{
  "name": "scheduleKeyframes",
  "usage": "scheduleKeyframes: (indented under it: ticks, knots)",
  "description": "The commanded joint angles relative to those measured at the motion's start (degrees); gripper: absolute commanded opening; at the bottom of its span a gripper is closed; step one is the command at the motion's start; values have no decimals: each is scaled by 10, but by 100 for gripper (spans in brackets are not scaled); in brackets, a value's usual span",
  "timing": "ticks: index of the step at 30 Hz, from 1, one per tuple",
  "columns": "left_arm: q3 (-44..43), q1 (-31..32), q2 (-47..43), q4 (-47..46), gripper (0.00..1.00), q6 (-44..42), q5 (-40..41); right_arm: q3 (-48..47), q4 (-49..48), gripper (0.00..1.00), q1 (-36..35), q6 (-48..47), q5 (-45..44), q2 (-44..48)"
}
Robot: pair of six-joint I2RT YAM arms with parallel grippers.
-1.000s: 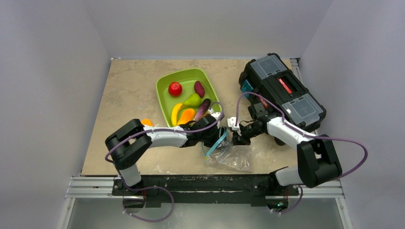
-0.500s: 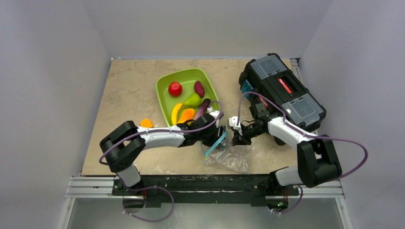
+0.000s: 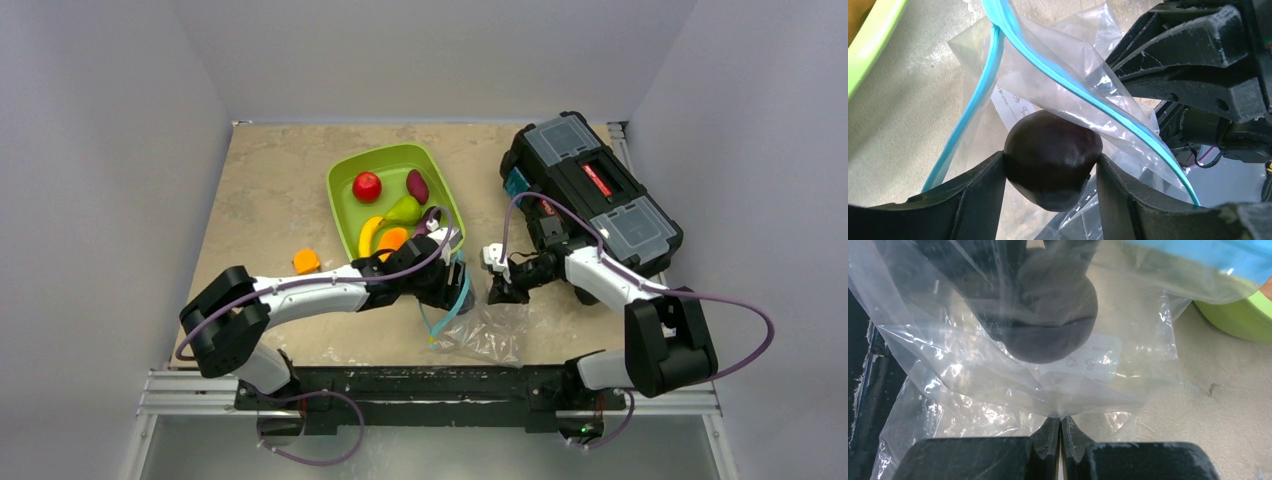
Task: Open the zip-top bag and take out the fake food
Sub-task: Pick up the fake fruit from the zipper food storage bag.
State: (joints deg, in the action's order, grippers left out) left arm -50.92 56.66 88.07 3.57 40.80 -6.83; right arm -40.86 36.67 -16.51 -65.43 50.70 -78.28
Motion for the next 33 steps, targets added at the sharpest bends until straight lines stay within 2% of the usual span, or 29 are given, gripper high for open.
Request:
scheduleKeyframes:
  ticks: [1,21,33]
  knots:
    - [7,0,-35,-5,12,-16,-1,4,10,0,5,-15,20,14]
    - [5,-9,-121,67,10,-54,10,3,39,0,31,-57,35,29]
    - [7,-76,-189,130,10,-86,-17,2,46,0,44,-66,42,32]
